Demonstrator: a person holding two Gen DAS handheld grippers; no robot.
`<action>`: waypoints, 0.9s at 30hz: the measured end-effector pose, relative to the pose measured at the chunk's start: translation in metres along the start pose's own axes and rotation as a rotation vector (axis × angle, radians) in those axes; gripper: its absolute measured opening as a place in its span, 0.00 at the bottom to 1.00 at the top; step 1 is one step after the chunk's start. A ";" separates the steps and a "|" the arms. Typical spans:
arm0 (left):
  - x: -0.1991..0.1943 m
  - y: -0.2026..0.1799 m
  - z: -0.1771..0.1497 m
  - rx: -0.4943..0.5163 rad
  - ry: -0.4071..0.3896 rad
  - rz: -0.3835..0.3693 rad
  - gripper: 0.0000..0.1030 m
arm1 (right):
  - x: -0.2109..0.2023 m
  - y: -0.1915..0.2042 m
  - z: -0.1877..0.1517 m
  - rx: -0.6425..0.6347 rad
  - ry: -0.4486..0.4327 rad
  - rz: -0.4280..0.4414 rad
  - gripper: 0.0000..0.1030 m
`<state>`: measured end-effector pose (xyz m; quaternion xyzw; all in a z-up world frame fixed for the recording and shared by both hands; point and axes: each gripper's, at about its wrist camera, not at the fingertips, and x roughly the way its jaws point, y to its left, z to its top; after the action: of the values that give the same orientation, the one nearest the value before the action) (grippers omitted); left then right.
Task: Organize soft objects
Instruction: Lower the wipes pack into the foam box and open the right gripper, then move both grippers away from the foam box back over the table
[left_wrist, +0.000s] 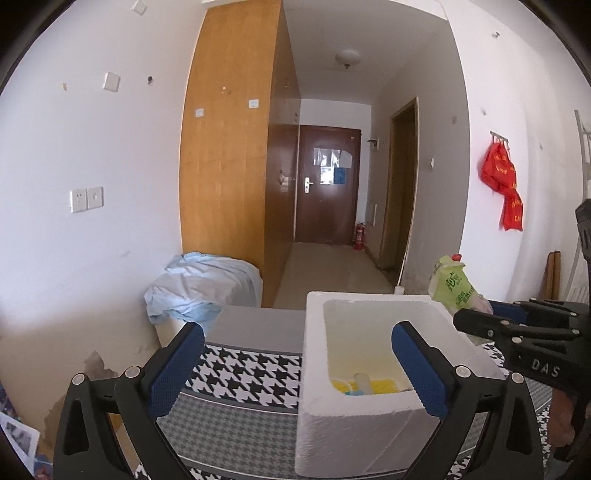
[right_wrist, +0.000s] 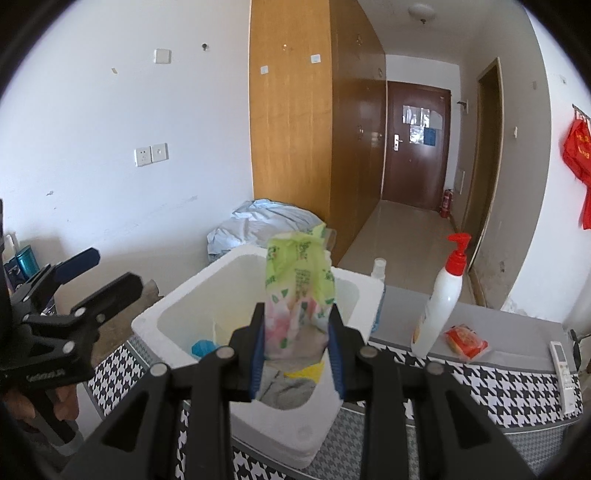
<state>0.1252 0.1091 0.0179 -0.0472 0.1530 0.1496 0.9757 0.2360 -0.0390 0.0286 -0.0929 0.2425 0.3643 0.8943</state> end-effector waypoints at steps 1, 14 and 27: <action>0.000 0.001 -0.001 -0.001 -0.001 0.004 0.99 | 0.001 0.000 0.001 -0.001 0.002 0.002 0.33; -0.003 0.015 -0.009 -0.010 0.008 0.028 0.99 | 0.025 0.008 0.006 -0.006 0.036 0.012 0.39; -0.008 0.022 -0.014 -0.021 0.023 0.037 0.99 | 0.020 0.015 0.002 -0.026 0.031 0.047 0.83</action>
<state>0.1070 0.1260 0.0061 -0.0564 0.1634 0.1687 0.9704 0.2386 -0.0152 0.0203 -0.1045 0.2536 0.3869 0.8804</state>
